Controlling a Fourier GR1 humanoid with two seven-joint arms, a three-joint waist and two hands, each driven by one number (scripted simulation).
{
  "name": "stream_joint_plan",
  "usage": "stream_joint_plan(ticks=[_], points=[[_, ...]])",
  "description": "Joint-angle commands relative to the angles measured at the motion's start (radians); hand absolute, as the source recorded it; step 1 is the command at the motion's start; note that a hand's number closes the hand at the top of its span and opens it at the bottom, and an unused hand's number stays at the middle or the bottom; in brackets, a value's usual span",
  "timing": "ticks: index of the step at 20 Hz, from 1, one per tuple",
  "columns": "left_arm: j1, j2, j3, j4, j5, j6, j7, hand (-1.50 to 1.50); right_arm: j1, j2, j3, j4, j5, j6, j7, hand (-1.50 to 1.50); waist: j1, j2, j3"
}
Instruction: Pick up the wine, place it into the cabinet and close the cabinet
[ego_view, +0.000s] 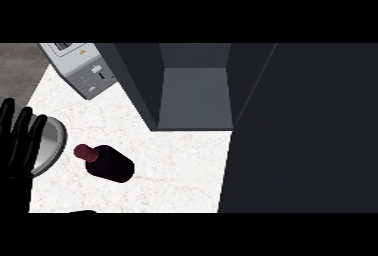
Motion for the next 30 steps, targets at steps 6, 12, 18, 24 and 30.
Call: stream_joint_plan(ticks=[6,12,18,24,30], points=[[0.066,-0.007,-0.014,0.138,-0.013,-0.006,-0.133,-1.50,0.055,0.019,-0.017,-0.078,-0.088,0.024,-0.013,-1.50,0.005,0.002,0.001],[0.088,0.003,0.039,0.271,0.033,-0.061,-0.240,-1.50,-0.026,0.003,0.005,-0.146,-0.045,-0.032,0.133,-1.50,-0.001,0.000,0.000],[0.224,-0.008,0.058,0.395,0.061,-0.133,-0.454,-1.50,-0.106,0.015,0.074,-0.083,0.024,-0.059,0.136,-1.50,0.007,-0.001,-0.002],[0.204,-0.008,0.073,0.537,0.095,-0.155,-0.548,-1.50,-0.005,0.009,-0.006,-0.100,-0.061,-0.003,0.051,-1.50,0.003,0.002,0.000],[0.132,-0.007,0.112,0.724,0.098,-0.182,-0.632,-1.50,-0.133,-0.002,0.042,-0.122,0.024,-0.085,0.196,-1.50,-0.004,-0.001,-0.001]])
